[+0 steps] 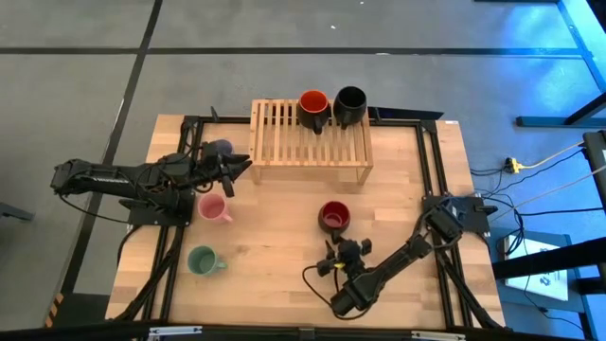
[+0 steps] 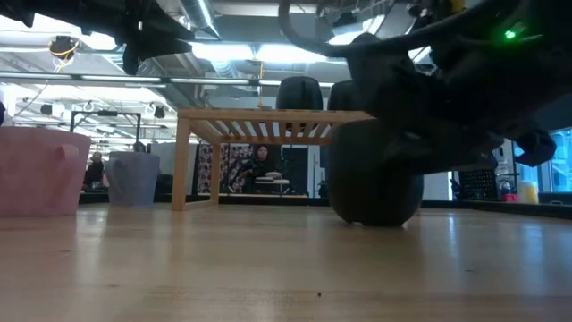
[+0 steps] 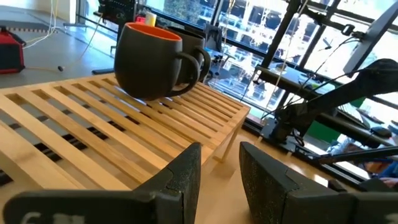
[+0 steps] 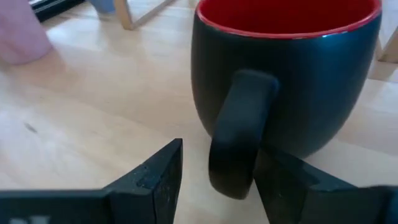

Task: Place coffee mugs
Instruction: Put the red mug on the shelf

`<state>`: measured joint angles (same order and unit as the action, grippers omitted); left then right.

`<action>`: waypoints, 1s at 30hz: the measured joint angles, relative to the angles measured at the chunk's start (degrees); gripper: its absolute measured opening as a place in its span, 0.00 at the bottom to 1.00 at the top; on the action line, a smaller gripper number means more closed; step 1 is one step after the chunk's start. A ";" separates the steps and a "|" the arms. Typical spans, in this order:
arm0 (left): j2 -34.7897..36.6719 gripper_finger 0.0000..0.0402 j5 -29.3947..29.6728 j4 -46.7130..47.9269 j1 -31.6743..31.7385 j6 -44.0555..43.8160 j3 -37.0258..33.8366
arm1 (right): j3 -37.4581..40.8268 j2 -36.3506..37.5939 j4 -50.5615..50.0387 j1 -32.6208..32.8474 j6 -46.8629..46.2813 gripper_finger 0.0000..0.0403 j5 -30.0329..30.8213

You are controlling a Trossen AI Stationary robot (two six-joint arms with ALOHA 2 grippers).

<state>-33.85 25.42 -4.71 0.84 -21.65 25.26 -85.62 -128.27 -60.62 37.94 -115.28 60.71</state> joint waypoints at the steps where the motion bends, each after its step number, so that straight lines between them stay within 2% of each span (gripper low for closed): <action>1: 0.00 0.26 -0.01 0.02 0.00 -0.41 0.00 | 0.00 0.00 -0.12 -0.29 0.02 0.43 -0.32; 5: 0.00 0.26 0.01 0.02 0.00 -0.74 0.00 | 0.00 0.00 -2.66 -0.96 -0.80 0.33 -1.39; 11: 0.00 0.26 0.01 0.00 0.00 -0.72 0.00 | 0.00 0.00 -6.44 -0.89 -3.92 0.11 -2.02; 21: 0.00 0.26 0.01 0.00 0.00 -0.72 0.00 | -0.70 0.00 -7.17 -0.80 -2.74 0.11 -2.49; 27: 0.00 0.26 -0.01 0.02 0.00 -0.30 0.00 | -5.36 0.45 -7.23 -0.86 6.94 0.11 -0.01; 30: -0.01 0.26 0.00 0.03 0.00 -0.26 0.00 | -7.49 1.20 -7.75 -0.86 8.66 0.11 1.99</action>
<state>-33.86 25.42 -4.68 0.84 -21.91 25.26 -93.11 -127.07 -68.37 37.08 -106.62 62.70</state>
